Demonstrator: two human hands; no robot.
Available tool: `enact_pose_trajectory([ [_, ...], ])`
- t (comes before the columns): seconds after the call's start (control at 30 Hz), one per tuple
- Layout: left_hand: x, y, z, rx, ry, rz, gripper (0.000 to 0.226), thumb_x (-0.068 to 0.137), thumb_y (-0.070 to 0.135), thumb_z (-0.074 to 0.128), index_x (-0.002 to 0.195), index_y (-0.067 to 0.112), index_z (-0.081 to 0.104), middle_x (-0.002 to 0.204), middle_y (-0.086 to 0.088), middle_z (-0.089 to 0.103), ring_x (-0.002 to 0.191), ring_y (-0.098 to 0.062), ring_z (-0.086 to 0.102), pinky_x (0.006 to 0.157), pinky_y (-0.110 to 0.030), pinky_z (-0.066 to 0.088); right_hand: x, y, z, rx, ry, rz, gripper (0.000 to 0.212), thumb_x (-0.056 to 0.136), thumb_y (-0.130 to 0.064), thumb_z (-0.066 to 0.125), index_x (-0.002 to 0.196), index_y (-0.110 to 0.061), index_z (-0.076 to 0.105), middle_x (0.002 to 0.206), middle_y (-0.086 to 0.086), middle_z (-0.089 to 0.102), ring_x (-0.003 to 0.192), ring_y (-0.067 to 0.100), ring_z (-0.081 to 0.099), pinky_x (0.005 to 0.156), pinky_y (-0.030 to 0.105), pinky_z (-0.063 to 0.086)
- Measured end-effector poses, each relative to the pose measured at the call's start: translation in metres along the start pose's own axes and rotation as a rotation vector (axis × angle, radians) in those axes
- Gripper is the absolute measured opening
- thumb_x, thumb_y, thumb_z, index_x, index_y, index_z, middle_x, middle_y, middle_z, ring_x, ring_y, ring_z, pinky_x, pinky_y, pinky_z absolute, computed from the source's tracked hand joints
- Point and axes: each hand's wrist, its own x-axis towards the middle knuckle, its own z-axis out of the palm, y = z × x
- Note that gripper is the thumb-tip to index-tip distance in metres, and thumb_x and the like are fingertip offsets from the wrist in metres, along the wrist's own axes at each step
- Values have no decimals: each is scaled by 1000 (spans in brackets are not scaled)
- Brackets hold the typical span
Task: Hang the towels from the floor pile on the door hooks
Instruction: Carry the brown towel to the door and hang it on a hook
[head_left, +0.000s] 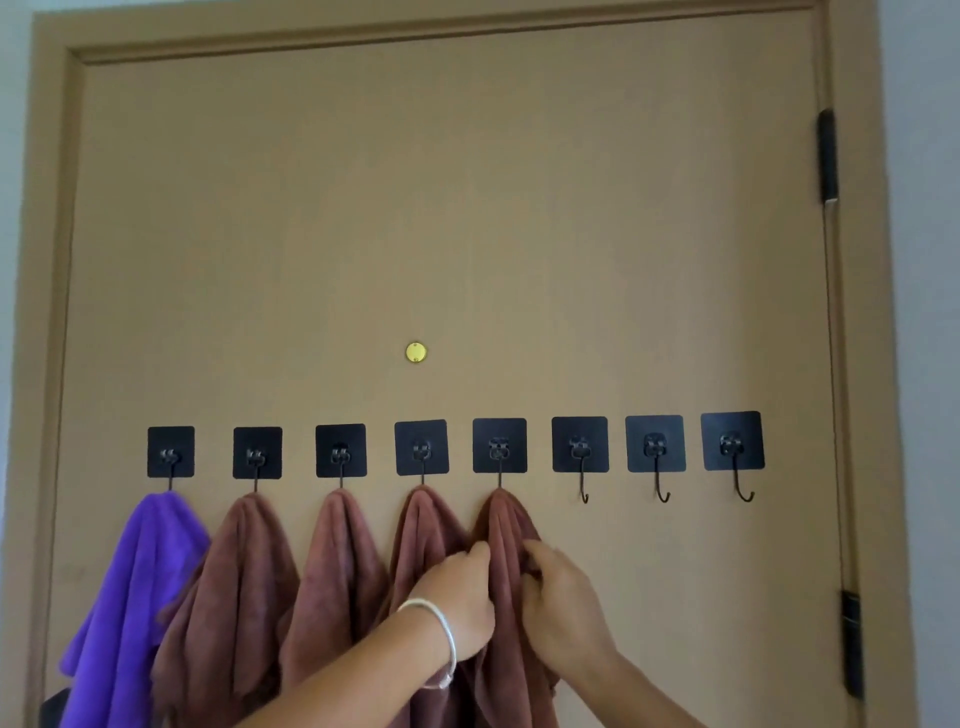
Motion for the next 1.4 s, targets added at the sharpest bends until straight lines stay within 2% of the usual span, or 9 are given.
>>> enact_pose_trajectory([
  [0.13,-3,-1,10,-275,-70,-42,50,81,10,43,130,22,40,133,0,49,124,-17,48,107,-31,36,-16,1,14,138,-83,26,43,95,-17,50,137,-23,48,131,-1,54,120,10,51,102,20,36],
  [0.4,-21,-4,14,-229,12,10,55,84,11,37,136,29,39,137,6,44,127,-11,43,110,-25,31,-18,9,0,-15,-164,-15,47,92,-24,48,140,-27,44,133,-2,51,120,13,50,102,27,39],
  [0.5,-29,-2,17,-214,134,12,60,90,17,38,146,32,23,148,10,31,131,-9,40,109,-23,31,-23,20,-7,-67,-148,-20,51,93,-30,49,143,-27,38,136,-6,46,121,11,49,102,26,40],
  [0.6,-40,8,21,-182,342,64,70,95,26,40,150,38,-2,157,17,5,142,-2,14,114,-20,16,-28,26,-15,-85,-94,-48,51,94,-32,49,144,-28,36,137,-11,44,120,8,49,99,23,41],
  [0.7,-49,18,28,89,418,216,67,95,36,38,151,37,2,159,10,0,145,-6,-10,119,-33,-4,-35,30,-23,-55,-14,-76,49,93,-28,52,141,-30,40,134,-14,45,112,3,51,94,20,43],
  [0.83,-39,44,26,240,409,438,53,89,35,45,142,29,39,149,3,37,144,-20,19,114,-52,9,-44,39,-49,-121,130,-118,44,93,-23,56,134,-34,46,126,-20,46,109,-5,48,88,10,39],
  [0.97,-10,78,34,173,404,562,54,95,37,34,148,31,22,155,5,23,146,-15,3,118,-43,-6,-55,52,-92,-272,227,-39,41,94,-26,56,134,-28,48,131,-16,47,115,1,50,90,14,39],
  [1.17,26,141,50,44,332,713,59,96,39,37,150,29,15,155,4,20,144,-14,7,119,-42,1,-84,58,-166,-633,269,160,41,95,-33,51,135,-28,46,132,-14,46,115,11,51,83,22,43],
  [1.4,19,194,51,-142,334,915,62,96,43,40,150,28,13,154,1,22,143,-20,11,116,-46,9,-129,24,-221,-941,324,360,45,95,-34,52,138,-25,45,138,-4,45,124,18,46,102,33,39],
])
